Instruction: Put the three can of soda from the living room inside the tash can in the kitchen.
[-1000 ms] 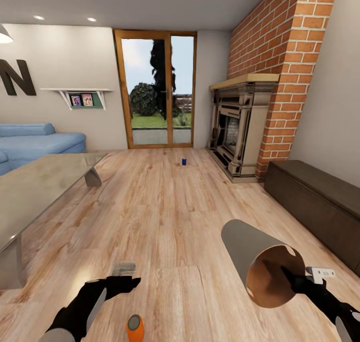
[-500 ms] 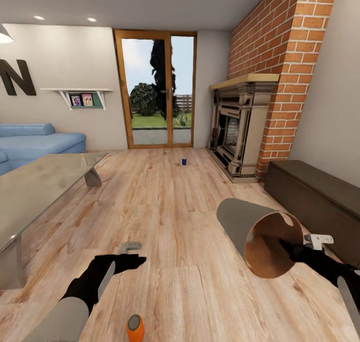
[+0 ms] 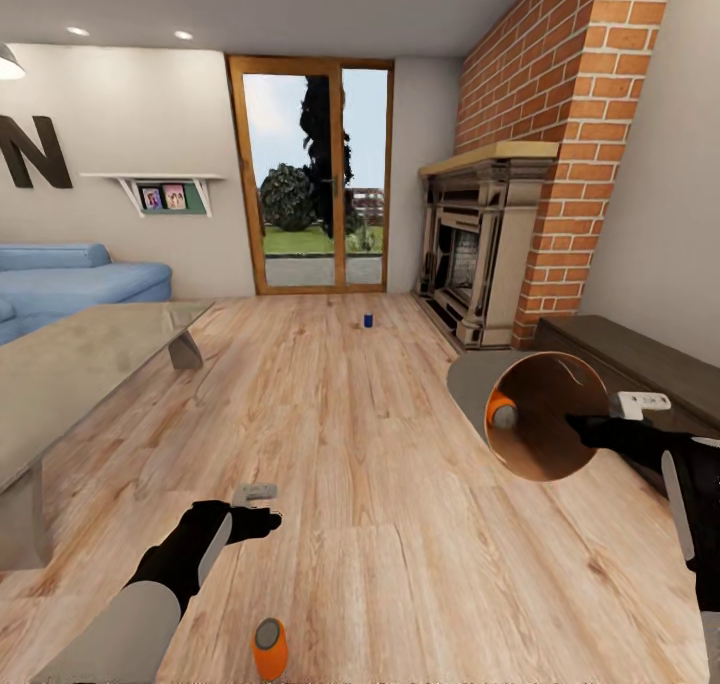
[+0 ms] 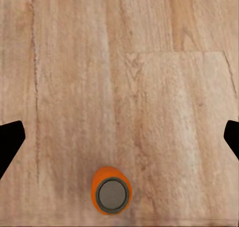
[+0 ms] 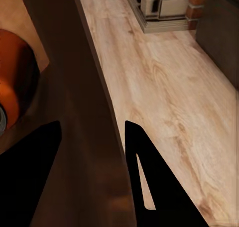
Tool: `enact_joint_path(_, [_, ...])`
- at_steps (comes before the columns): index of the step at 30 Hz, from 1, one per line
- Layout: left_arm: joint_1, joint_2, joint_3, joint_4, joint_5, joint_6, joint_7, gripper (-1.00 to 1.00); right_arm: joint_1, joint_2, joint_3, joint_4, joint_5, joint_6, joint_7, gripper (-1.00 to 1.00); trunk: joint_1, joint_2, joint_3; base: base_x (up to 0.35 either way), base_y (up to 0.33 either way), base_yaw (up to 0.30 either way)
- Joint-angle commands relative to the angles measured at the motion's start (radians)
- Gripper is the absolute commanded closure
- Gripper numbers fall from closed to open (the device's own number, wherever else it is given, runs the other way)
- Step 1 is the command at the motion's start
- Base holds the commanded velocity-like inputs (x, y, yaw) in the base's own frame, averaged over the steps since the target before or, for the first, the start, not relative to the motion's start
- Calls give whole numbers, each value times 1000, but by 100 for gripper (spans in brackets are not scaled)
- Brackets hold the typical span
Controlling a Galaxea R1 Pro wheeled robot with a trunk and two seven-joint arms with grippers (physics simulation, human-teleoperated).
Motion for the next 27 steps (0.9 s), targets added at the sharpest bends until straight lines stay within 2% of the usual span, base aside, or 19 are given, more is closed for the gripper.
enact_joint_path(1, [0, 0, 0, 0, 0, 5, 2, -100, -4, 0, 1, -1, -17, 5, 3, 100, 0, -1, -4, 0, 0, 0])
enact_joint_path(4, [-1, -1, 0, 1, 0, 15, 7, -100, -22, -1, 15, -5, -15, 10, 4, 100, 2, -1, -15, 0, 0, 0])
enact_joint_path(9, [-2, -2, 0, 2, -3, 21, 10, -100, -48, -3, 62, -25, -13, 31, 6, 100, 4, -2, -35, 0, 0, 0])
enact_joint_path(14, [-2, -2, 0, 1, -4, 22, 10, -100, -66, -14, 68, -28, -11, 103, 6, 100, 6, -4, -54, 0, 0, 0])
enact_joint_path(17, [-2, -2, 0, 1, -4, 22, 10, -100, -84, -25, 69, -28, -12, 119, 8, 100, 8, -4, -66, 0, 0, 0])
enact_joint_path(21, [-2, -2, 0, 0, -5, 22, 10, -100, -106, -57, 68, -28, -13, 150, 11, 100, 9, -5, -81, 0, 0, 0])
enact_joint_path(25, [-2, -5, 0, 0, -6, 22, 12, -100, -162, -108, 68, -28, -21, 205, 20, 100, 11, -6, -97, 0, 0, 0])
enact_joint_path(27, [-2, -6, 0, 1, -6, 22, 15, -100, -179, -124, 69, -28, -22, 205, 32, 100, 12, -7, -104, 0, 0, 0])
